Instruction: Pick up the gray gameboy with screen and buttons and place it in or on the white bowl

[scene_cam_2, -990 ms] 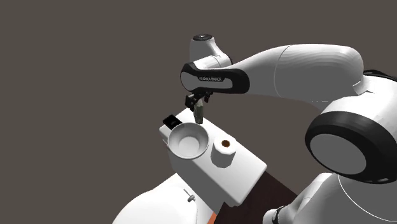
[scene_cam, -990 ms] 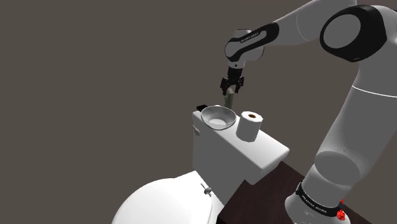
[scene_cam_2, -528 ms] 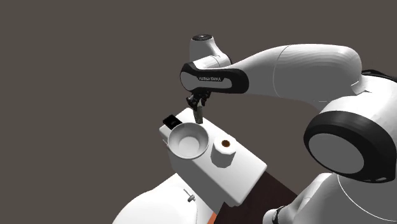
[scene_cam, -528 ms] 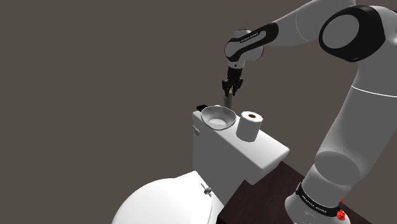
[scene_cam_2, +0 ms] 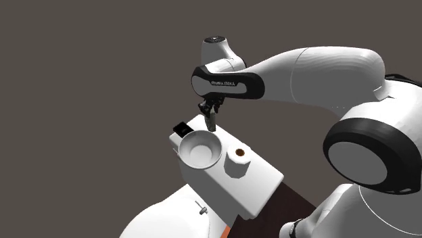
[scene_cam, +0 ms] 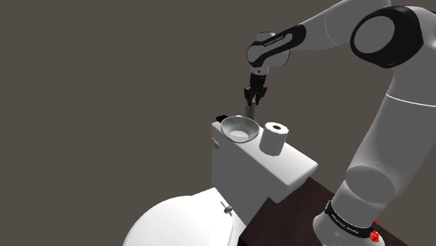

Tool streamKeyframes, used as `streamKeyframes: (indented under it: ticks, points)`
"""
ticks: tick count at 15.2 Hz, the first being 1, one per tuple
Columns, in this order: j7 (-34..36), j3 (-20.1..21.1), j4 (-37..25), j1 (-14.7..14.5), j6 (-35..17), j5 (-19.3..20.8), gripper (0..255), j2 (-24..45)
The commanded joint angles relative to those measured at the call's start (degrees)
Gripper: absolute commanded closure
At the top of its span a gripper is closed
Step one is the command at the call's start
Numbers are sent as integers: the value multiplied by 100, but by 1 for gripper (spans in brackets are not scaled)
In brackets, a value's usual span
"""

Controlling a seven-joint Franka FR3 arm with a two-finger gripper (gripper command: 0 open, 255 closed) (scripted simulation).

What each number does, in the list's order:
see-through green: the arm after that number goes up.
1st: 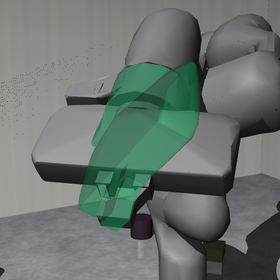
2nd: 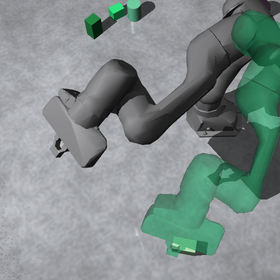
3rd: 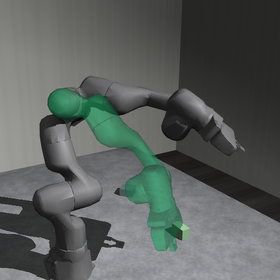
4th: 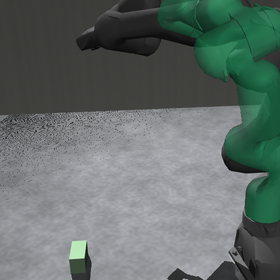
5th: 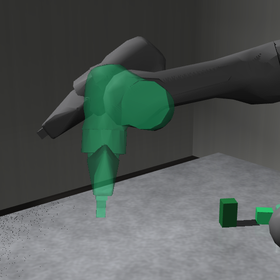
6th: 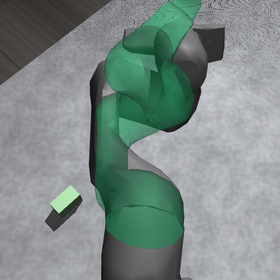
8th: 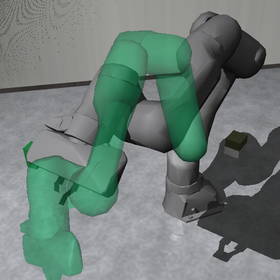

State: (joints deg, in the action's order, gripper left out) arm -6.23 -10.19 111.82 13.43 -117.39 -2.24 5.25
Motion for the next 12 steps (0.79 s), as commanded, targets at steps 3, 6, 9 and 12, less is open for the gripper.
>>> streamKeyframes:
  ticks: [3,6,9,12]
  points:
    - [29,-31,-201,35,277,26,255,-93]
    - [42,-27,-370,38,497,40,255,-146]
    - [52,-22,-550,42,720,51,255,-189]
    - [61,-15,-743,48,944,60,255,-221]
